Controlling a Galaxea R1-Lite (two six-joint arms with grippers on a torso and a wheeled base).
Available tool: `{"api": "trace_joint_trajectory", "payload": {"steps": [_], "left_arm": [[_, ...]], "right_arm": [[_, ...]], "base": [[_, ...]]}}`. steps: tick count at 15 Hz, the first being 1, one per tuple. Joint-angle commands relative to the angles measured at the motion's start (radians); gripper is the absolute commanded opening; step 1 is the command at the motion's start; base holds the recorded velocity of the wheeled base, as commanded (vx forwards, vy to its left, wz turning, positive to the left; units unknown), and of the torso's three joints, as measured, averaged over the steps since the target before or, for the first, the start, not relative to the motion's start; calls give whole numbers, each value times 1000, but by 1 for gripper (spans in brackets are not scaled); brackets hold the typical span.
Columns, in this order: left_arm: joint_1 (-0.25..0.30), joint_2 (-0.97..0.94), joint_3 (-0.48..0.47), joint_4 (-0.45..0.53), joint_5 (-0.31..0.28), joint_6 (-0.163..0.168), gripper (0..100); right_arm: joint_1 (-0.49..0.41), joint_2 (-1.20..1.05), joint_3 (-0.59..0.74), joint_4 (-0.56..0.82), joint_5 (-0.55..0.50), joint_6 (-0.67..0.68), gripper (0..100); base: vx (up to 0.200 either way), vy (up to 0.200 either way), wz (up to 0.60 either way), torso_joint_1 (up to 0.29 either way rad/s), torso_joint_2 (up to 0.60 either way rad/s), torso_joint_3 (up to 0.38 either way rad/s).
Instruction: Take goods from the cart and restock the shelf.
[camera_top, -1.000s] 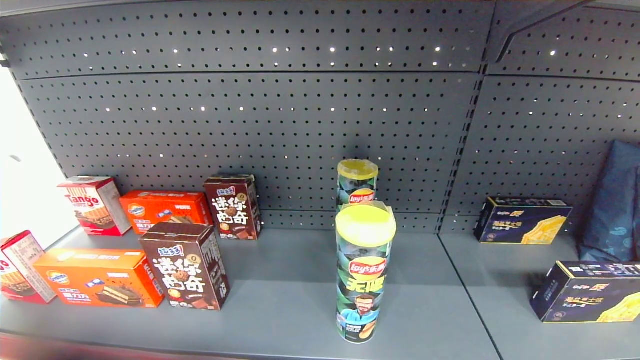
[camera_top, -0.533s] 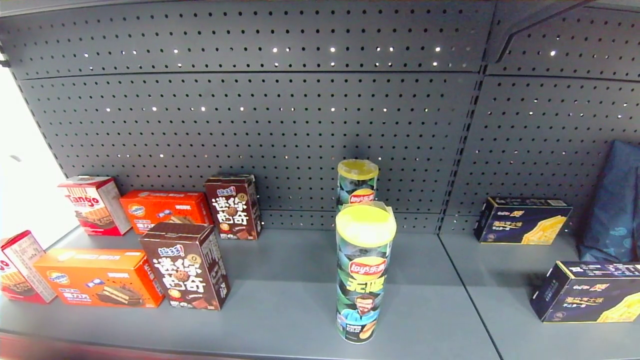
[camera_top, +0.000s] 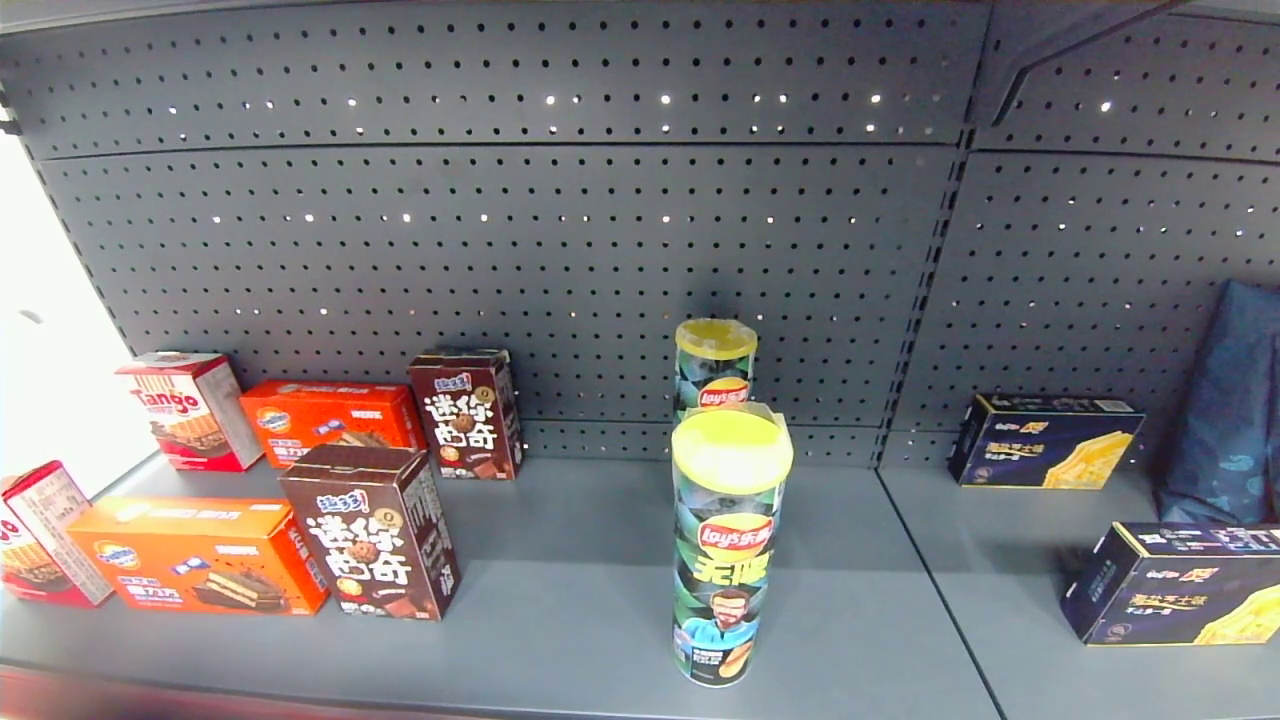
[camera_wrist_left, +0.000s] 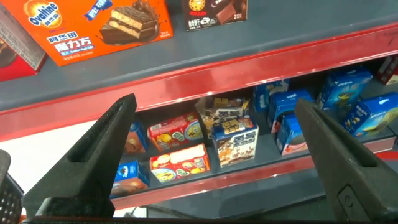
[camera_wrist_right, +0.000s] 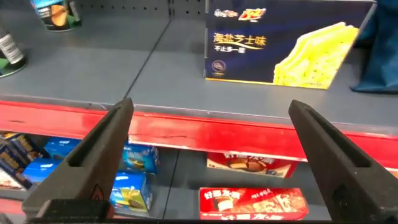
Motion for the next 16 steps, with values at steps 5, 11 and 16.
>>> {"api": "trace_joint_trajectory", "payload": {"steps": [5, 11, 16], "left_arm": [[93, 21, 0, -3, 26, 41, 100], [371, -4, 6, -6, 29, 74, 100], [371, -4, 48, -100, -201, -60, 100]], "right_arm": [[-74, -87, 0, -1, 0, 1, 100], [-74, -87, 0, -2, -2, 1, 100], [-75, -87, 0, -2, 0, 1, 100]], "base": [[0, 0, 0, 0, 0, 0], [0, 0, 0, 0, 0, 0], [0, 0, 0, 0, 0, 0]]}}
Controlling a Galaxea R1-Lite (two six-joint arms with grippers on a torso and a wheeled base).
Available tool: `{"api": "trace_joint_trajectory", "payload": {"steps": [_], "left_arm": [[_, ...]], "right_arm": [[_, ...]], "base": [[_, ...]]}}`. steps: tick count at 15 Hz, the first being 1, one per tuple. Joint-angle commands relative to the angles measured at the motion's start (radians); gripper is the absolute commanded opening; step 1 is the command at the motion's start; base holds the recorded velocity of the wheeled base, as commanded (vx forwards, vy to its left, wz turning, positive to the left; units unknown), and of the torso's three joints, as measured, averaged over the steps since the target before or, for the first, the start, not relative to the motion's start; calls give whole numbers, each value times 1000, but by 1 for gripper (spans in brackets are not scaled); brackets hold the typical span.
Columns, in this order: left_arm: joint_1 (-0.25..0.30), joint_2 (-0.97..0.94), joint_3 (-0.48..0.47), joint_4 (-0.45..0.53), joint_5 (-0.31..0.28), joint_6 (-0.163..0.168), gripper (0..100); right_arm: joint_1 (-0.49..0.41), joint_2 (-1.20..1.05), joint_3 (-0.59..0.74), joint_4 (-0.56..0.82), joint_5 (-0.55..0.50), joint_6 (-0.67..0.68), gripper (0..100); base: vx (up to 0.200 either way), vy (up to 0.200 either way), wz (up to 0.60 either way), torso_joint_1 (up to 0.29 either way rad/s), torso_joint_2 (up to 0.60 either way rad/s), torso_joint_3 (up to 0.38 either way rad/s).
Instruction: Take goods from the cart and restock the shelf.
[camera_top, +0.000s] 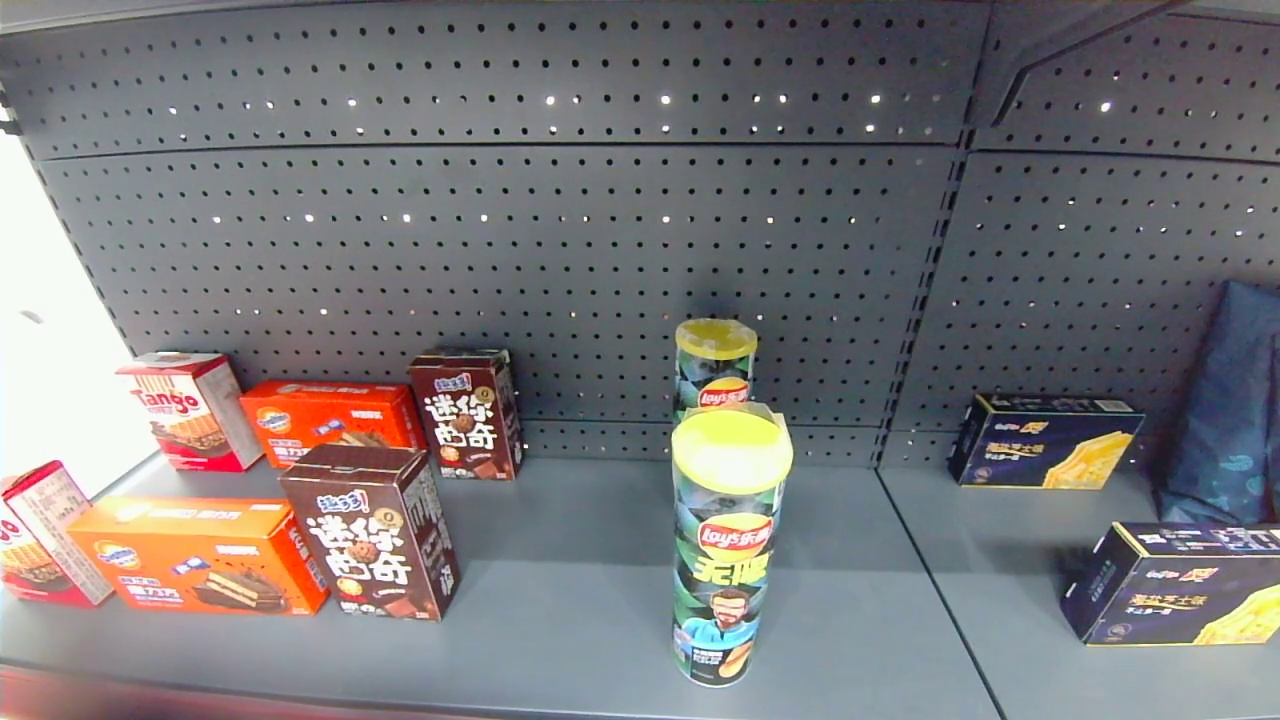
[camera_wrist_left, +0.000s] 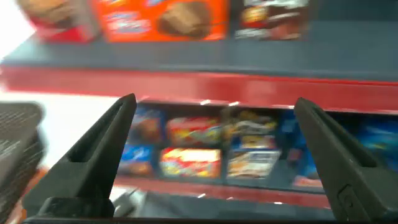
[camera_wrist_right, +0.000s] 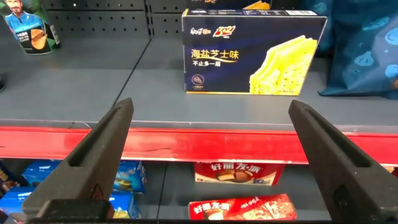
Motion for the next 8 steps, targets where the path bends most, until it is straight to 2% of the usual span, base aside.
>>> {"api": "trace_joint_trajectory", "payload": {"steps": [1, 2, 3, 4, 5, 8], "left_arm": [[0, -3, 30, -44, -70, 26, 100], [-1, -3, 36, -56, -80, 27, 100], [-32, -5, 35, -53, -79, 22, 100], [-122, -45, 38, -60, -80, 33, 100], [-102, -63, 38, -60, -80, 62, 100], [-95, -86, 54, -80, -51, 30, 100]], "right_arm": [[1, 0, 0, 0, 0, -1, 100], [1, 0, 0, 0, 0, -1, 100], [1, 0, 0, 0, 0, -1, 100], [1, 0, 0, 0, 0, -1, 100], [1, 0, 0, 0, 0, -1, 100], [1, 0, 0, 0, 0, -1, 100]], "base": [[0, 0, 0, 0, 0, 0], [0, 0, 0, 0, 0, 0], [0, 0, 0, 0, 0, 0], [0, 0, 0, 0, 0, 0], [0, 0, 0, 0, 0, 0], [0, 0, 0, 0, 0, 0]]}}
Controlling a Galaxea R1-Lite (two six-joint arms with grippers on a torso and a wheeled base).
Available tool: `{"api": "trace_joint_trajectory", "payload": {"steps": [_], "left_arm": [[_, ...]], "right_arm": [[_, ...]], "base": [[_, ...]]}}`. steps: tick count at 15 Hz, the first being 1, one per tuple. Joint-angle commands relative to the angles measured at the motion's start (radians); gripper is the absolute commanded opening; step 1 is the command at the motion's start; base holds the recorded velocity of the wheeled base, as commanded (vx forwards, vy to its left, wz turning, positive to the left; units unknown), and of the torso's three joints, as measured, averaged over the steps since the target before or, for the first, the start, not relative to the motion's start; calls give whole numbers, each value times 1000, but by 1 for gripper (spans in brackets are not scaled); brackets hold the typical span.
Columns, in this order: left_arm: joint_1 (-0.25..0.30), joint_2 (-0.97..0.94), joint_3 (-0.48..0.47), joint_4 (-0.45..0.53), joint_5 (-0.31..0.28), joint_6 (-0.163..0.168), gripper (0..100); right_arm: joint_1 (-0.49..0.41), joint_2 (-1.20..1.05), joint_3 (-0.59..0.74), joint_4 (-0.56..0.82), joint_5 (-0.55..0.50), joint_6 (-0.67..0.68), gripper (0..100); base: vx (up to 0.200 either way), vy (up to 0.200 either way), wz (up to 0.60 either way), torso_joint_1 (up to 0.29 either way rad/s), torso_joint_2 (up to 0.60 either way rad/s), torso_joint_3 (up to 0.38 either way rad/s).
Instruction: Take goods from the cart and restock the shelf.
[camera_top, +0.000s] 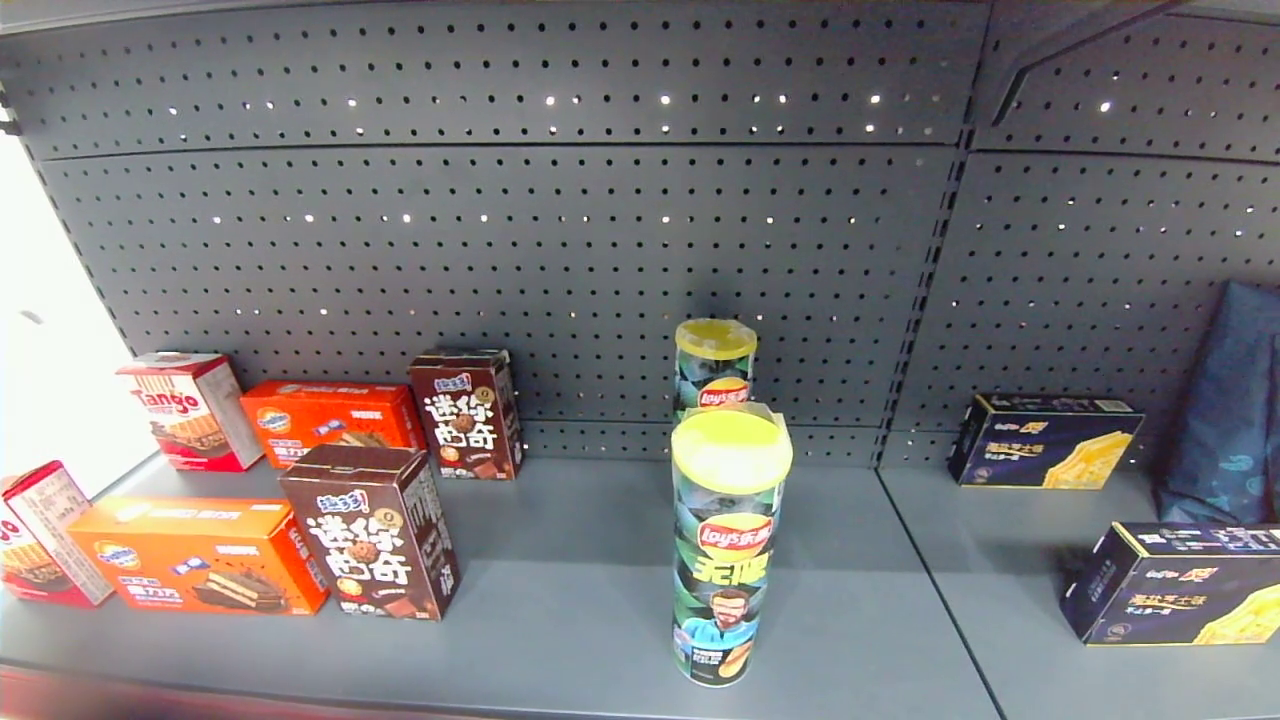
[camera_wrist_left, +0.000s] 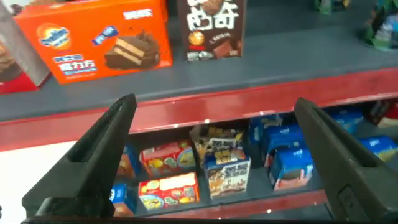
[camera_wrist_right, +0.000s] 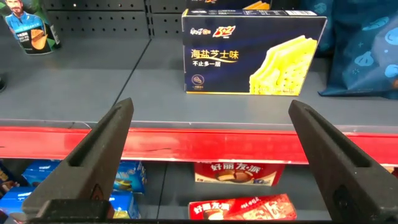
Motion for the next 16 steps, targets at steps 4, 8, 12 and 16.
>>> {"api": "trace_joint_trajectory", "payload": {"steps": [4, 8, 12, 16], "left_arm": [[-5, -23, 96, -213, 75, -41, 100], [-3, -23, 109, -255, 310, -177, 100], [-5, -23, 109, -241, 299, -133, 100], [-5, -23, 109, -229, -17, 136, 100]], "right_arm": [[1, 1, 0, 0, 0, -1, 100], [1, 1, 0, 0, 0, -1, 100], [-1, 1, 0, 0, 0, -1, 100], [1, 1, 0, 0, 0, -1, 100]], "base": [[0, 0, 0, 0, 0, 0], [0, 0, 0, 0, 0, 0], [0, 0, 0, 0, 0, 0], [0, 0, 0, 0, 0, 0]]}}
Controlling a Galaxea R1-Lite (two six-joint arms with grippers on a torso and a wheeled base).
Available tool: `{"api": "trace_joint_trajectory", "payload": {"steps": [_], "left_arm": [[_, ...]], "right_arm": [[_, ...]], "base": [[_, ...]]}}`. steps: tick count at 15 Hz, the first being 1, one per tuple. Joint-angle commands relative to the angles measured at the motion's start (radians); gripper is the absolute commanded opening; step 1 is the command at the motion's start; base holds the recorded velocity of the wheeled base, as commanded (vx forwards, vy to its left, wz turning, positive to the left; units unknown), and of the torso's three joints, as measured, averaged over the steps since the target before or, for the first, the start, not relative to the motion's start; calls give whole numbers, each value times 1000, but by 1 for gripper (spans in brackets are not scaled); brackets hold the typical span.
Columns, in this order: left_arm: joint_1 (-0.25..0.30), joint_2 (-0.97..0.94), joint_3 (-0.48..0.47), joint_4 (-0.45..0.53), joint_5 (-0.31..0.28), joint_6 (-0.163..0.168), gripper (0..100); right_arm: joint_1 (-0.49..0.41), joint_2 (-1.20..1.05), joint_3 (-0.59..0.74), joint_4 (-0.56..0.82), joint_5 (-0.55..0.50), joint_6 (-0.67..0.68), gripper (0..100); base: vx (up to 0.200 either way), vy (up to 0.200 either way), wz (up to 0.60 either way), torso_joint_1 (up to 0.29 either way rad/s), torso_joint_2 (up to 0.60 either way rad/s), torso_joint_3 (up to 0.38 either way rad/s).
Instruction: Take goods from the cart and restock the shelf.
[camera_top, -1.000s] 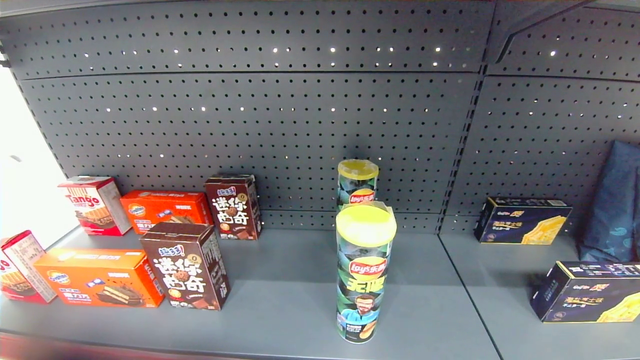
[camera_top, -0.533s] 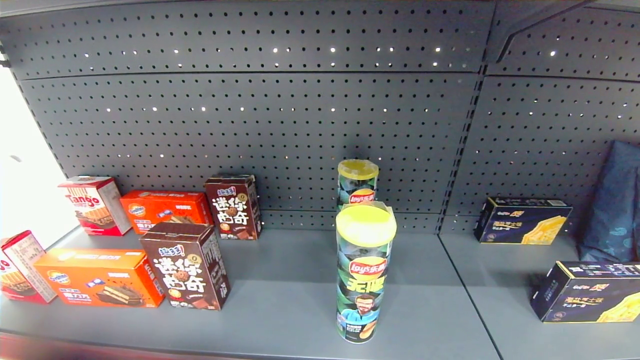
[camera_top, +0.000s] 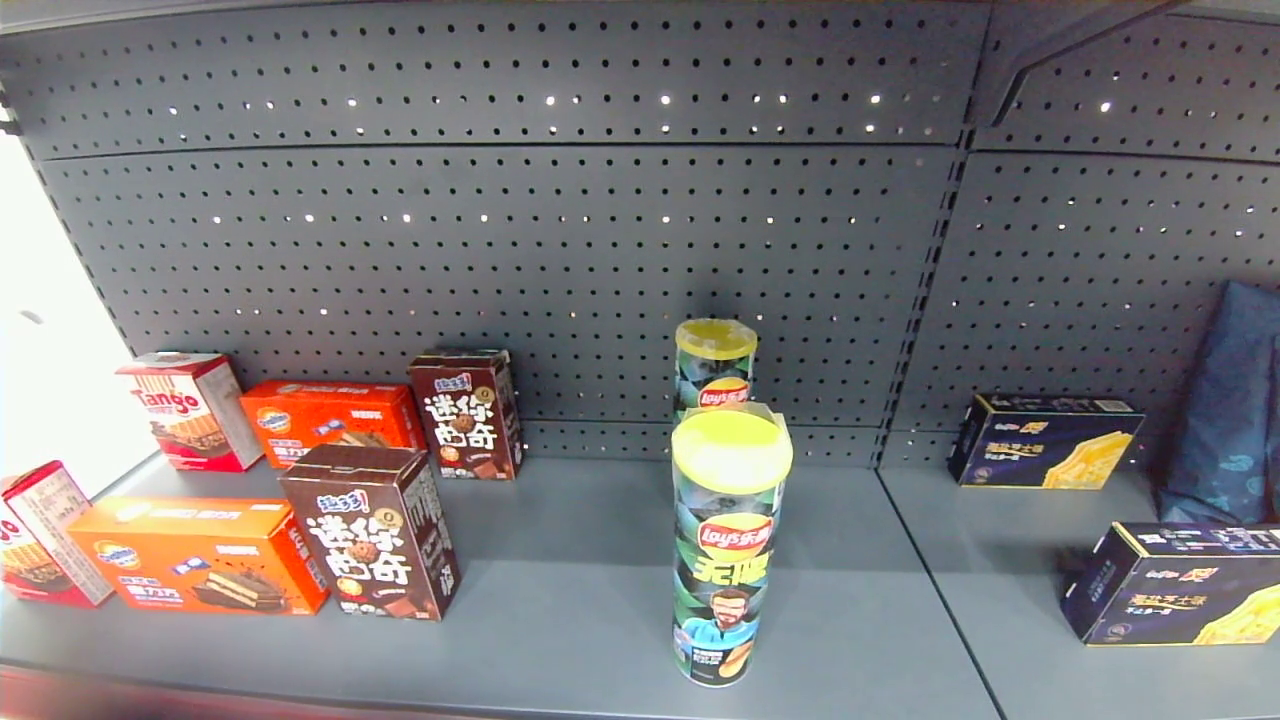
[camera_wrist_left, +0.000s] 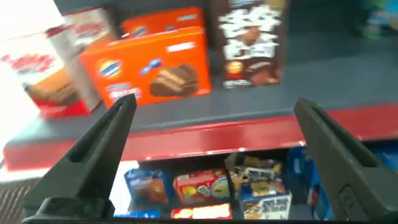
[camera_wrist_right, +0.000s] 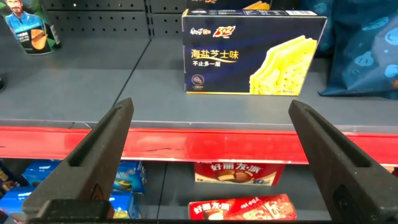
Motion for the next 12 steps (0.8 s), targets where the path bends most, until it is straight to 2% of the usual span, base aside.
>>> {"api": "trace_joint_trajectory", "payload": {"steps": [1, 2, 3, 4, 5, 6, 8, 10, 12], "left_arm": [[-3, -4, -3, 13, -76, -4, 100], [0, -4, -5, 13, -86, -79, 100], [0, -4, -3, 11, -78, -88, 100], [0, -4, -2, 13, -23, -79, 100], [0, -4, -2, 13, -23, -79, 100], [2, -4, 0, 44, 151, -70, 100], [0, -4, 0, 44, 134, -64, 100], [2, -4, 0, 47, 132, -81, 100], [2, -4, 0, 45, 138, -164, 100]], "right_arm": [[-1, 1, 0, -1, 0, 0, 100], [-1, 1, 0, 1, 0, 0, 100], [1, 1, 0, -1, 0, 0, 100], [1, 1, 0, -1, -1, 0, 100], [1, 1, 0, -1, -1, 0, 100], [1, 1, 0, -1, 0, 0, 100], [1, 1, 0, -1, 0, 0, 100], [1, 1, 0, -1, 0, 0, 100], [-1, 1, 0, -1, -1, 0, 100]], "base": [[0, 0, 0, 0, 0, 0], [0, 0, 0, 0, 0, 0], [0, 0, 0, 0, 0, 0], [0, 0, 0, 0, 0, 0], [0, 0, 0, 0, 0, 0], [0, 0, 0, 0, 0, 0], [0, 0, 0, 0, 0, 0], [0, 0, 0, 0, 0, 0], [0, 0, 0, 0, 0, 0]]}}
